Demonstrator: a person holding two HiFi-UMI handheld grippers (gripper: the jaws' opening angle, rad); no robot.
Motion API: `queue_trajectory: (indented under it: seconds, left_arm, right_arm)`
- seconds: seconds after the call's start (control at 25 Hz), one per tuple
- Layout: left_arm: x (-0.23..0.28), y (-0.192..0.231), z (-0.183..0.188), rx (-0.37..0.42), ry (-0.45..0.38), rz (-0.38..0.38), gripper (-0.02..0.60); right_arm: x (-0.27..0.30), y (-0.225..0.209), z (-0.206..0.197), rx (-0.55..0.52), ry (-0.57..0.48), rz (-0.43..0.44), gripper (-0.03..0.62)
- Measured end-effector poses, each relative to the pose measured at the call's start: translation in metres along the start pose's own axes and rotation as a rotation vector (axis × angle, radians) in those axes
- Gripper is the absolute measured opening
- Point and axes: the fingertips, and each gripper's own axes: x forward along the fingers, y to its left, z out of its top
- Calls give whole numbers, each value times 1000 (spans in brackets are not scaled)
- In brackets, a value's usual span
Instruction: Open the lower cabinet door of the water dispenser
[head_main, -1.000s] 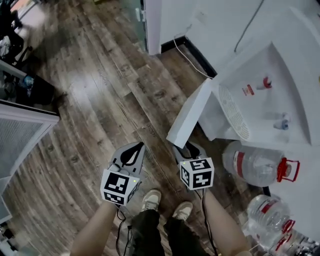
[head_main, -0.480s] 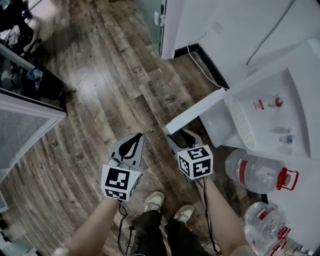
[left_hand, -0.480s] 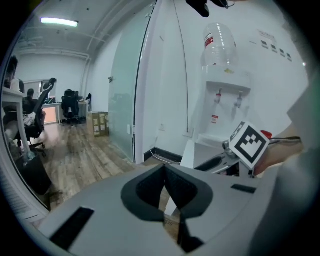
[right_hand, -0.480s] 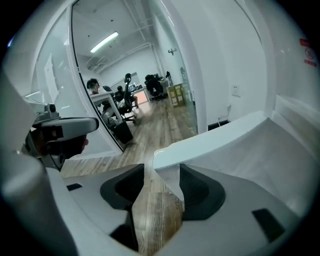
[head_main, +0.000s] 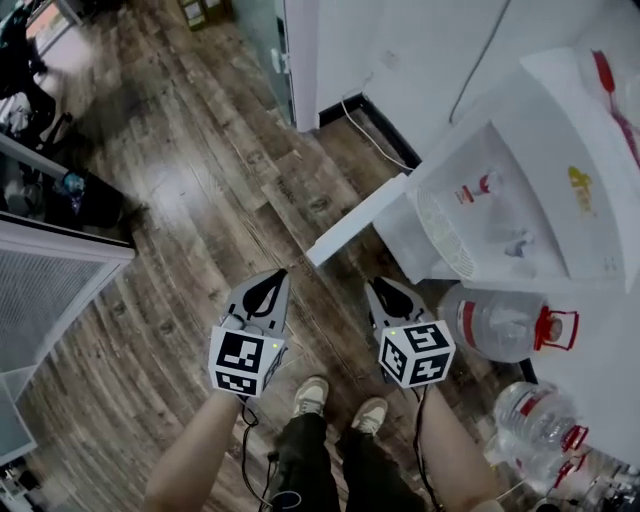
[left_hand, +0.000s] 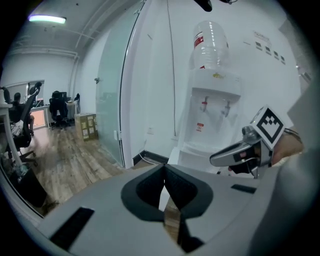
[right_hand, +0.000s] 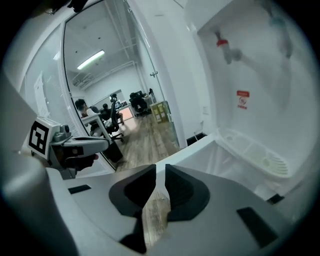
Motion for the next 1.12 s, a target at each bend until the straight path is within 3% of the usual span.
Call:
queue_trajectory:
  seconds: [0.24,0.64,1.0,1.12]
  left_arm:
    - [-18,-43,62,54,-32,-58,6]
    - [-72,-114,178,128,-56,-146,6]
    - [-145,-168,285,150,-140,-186,6]
    - [-177,-183,322,195,-167,-188,6]
  right_arm:
    - [-86,-6,45,15,-69,-44,20]
    - [-226,21,137,-120,-166,-104,8]
    - [-344,58,224,-196,-276,-76,6]
    - [-386,78,249,-241,-305,-61,6]
